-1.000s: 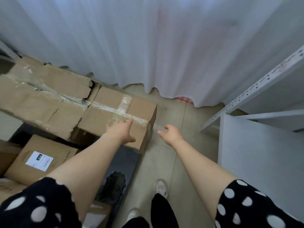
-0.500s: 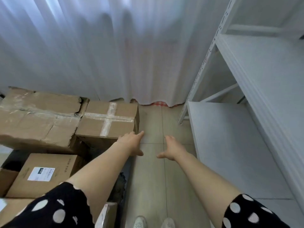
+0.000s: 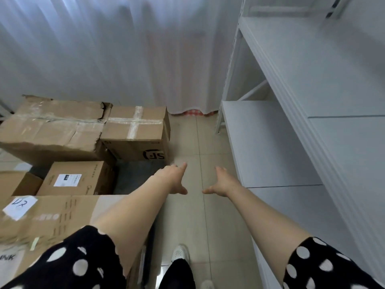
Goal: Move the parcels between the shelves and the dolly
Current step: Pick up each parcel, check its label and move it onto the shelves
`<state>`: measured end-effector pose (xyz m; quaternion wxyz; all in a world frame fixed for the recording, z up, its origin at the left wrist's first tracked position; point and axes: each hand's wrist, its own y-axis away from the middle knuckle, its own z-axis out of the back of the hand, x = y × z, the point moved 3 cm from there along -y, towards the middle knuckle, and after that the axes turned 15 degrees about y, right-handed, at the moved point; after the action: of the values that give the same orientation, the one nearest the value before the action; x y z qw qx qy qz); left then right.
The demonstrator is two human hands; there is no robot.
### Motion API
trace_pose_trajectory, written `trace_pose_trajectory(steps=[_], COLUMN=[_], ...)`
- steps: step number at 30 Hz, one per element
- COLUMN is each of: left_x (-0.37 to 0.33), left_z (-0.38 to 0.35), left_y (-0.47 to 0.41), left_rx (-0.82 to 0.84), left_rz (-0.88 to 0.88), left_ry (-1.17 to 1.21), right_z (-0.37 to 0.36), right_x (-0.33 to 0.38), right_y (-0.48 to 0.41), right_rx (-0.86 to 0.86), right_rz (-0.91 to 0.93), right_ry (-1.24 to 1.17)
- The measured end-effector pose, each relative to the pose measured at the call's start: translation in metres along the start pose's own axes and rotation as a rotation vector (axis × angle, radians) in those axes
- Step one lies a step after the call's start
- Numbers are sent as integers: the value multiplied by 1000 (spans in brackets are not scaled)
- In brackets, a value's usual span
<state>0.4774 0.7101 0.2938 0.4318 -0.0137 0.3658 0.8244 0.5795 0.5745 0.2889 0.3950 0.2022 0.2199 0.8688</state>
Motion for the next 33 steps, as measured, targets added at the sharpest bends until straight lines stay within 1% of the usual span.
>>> trace_pose_trajectory(steps=[7,11,17,23,28,33], left_x=[-28,-44,-52,-96,-135,-172], left_z=[-49,-85,-156,-230,-303,-395], left_y=[67,111,188,274,370,485], left_rx=[7,62,197,277,336,333], left_rz=[-108,-233,-393,-581,-744,-923], left_ry=[-66,-124,-231,-356,-479,-596], right_z=[-48,-90,-172,-246,-305,-390], right_x=[-25,-41,-37,-54,-69,-78], right_y=[95,160,276,413,529,666], right_rx=[-72,-103,-97,-131,-237,-391], right_rz=[-98,-243,-471,-682,-808,-920], right_ry=[-20,-95,-299,-455,-551,-663])
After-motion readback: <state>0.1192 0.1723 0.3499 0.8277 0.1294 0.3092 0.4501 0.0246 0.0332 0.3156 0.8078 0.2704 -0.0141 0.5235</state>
